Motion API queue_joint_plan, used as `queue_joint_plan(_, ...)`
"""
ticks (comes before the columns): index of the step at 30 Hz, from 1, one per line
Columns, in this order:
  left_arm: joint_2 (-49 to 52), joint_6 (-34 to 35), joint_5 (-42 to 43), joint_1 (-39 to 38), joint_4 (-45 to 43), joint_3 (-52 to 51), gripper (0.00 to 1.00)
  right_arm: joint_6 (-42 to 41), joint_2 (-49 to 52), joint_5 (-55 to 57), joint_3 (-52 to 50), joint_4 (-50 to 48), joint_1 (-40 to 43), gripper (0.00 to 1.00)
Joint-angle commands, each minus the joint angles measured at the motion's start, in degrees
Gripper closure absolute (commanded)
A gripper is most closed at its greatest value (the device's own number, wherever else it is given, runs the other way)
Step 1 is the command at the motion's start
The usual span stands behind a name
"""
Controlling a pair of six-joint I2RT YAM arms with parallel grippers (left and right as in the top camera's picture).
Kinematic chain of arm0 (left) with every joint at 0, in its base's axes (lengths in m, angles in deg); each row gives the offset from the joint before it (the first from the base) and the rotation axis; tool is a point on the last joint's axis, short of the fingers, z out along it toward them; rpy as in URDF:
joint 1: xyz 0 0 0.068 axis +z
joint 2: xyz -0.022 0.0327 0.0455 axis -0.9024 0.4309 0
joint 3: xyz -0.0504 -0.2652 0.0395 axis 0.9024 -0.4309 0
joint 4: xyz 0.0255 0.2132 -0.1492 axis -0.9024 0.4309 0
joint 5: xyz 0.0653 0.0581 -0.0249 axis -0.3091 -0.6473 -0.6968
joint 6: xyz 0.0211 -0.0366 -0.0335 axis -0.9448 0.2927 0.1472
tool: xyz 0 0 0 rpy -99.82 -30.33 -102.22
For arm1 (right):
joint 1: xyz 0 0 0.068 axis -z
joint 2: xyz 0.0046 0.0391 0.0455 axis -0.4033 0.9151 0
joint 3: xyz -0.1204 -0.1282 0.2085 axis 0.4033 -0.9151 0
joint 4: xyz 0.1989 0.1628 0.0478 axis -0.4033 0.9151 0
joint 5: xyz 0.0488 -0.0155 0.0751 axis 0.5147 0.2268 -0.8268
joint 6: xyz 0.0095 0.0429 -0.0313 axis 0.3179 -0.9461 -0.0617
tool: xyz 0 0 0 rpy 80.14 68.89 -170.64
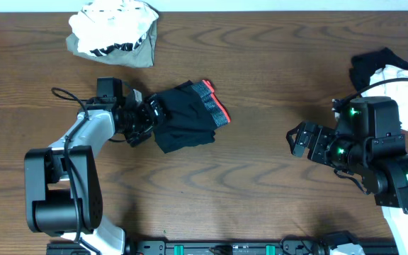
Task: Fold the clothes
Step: 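Lift the bundle with the left gripper and carry it up-left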
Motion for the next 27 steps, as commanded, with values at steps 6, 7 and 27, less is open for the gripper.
queue_joint_plan(6, 2.0, -1.8, -2.1, 0.3, -2.4, -1.4, 0.02, 0.9, 0.0, 0.6, 0.7, -0.2, 0.5, 0.01)
queue_joint_plan(7, 2.1, -1.4, -2.1, 0.3, -2.5, -1.4, 0.02, 0.9, 0.0, 0.6, 0.7, -0.2, 0.5, 0.01)
queue_joint_plan(27, 16.0, 0.5, 3.8, -4.6, -14.2, -1.4, 0.02, 1.5, 4.2, 1.2, 0.7, -0.4, 0.5, 0.01)
